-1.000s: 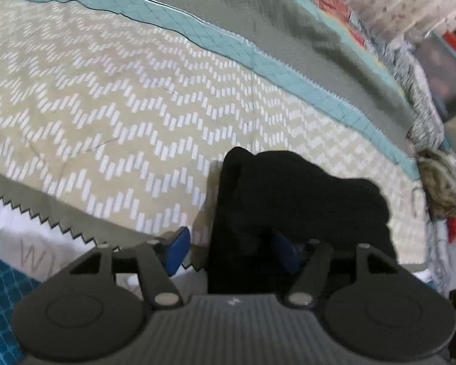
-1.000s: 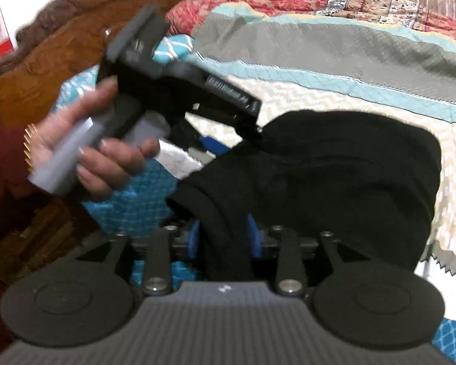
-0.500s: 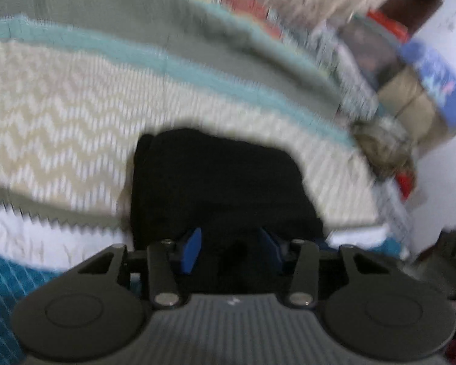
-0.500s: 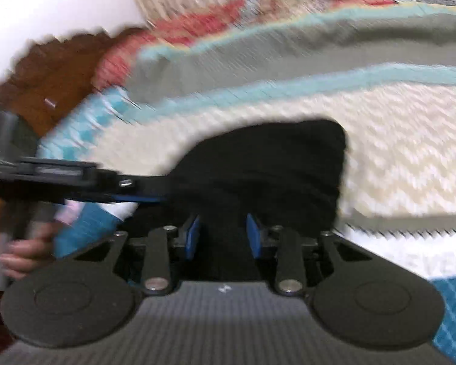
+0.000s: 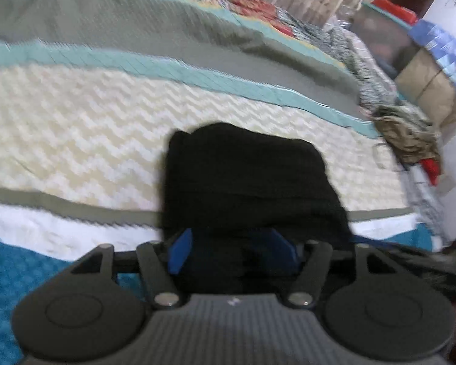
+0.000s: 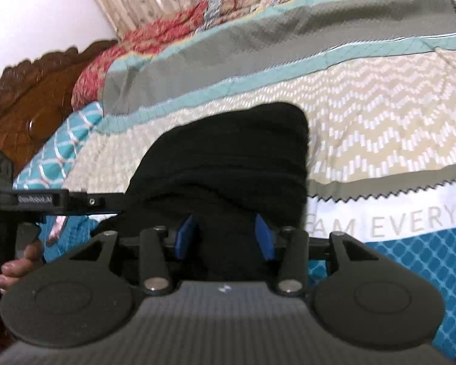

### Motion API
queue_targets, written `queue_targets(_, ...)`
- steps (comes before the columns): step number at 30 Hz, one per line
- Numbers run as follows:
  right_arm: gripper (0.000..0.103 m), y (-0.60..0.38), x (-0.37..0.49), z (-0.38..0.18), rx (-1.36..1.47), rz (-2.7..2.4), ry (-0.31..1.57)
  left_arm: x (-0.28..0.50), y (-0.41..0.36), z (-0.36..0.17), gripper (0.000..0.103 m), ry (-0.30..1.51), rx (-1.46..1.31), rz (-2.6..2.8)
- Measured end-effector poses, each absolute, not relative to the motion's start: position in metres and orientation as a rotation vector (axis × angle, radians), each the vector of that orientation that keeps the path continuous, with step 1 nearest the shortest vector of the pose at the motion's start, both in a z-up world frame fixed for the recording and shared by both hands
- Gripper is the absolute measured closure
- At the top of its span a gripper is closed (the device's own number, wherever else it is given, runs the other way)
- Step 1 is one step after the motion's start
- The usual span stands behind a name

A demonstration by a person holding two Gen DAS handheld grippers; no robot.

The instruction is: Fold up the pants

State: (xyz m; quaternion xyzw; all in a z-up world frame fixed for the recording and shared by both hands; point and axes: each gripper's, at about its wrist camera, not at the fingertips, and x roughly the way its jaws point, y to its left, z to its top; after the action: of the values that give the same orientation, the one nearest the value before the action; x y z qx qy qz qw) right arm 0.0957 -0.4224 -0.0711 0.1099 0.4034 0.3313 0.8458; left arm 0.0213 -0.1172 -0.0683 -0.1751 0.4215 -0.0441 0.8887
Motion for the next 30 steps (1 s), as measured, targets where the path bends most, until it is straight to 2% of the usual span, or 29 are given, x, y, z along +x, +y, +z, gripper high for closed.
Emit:
queue_targets(8, 0.054, -0.432, 0.102, -0.068, 0.298, 0.633, 0.842, 0.022, -0.123, -0.072, 0.043, 0.936, -0.230, 0.090)
queue_targets(13, 0.054, -0.421, 0.101, -0.081, 0.222, 0.618, 0.912, 0.020, -0.131, -0.079, 0.042, 0.948, -0.185, 0.115)
queue_targets(16, 0.052, -0.422, 0.104, -0.097, 0.260, 0.602, 0.980, 0.021, -0.134, -0.085, 0.039, 0.959, -0.172, 0.131)
queue_targets(21, 0.049, -0.431, 0.108, -0.105, 0.345, 0.603, 1.019, 0.020, -0.131, -0.088, 0.028, 0.960, -0.172, 0.156)
queue_targets(30, 0.047, -0.431, 0.101, -0.105, 0.361, 0.600, 1.014, 0.020, -0.130, -0.089, 0.022, 0.963, -0.166, 0.177)
